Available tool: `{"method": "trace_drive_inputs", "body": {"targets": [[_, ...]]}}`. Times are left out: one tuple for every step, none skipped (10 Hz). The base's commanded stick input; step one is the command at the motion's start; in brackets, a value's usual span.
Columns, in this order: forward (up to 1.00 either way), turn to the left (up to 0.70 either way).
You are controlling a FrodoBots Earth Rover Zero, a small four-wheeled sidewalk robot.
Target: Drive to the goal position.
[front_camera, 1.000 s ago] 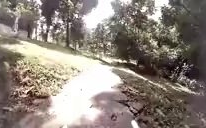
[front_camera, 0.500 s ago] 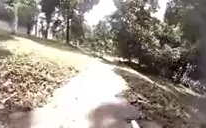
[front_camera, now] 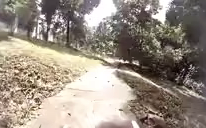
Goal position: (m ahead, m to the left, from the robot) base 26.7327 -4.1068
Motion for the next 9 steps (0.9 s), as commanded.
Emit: {"method": "trace_drive_inputs", "body": {"targets": [[0.85, 0.0], [0.85, 0.0], [0.85, 0.0], [0.85, 0.0], [0.85, 0.0], [0.85, 0.0], [0.85, 0.0], [0.85, -0.07], [0.85, -0.23]]}}
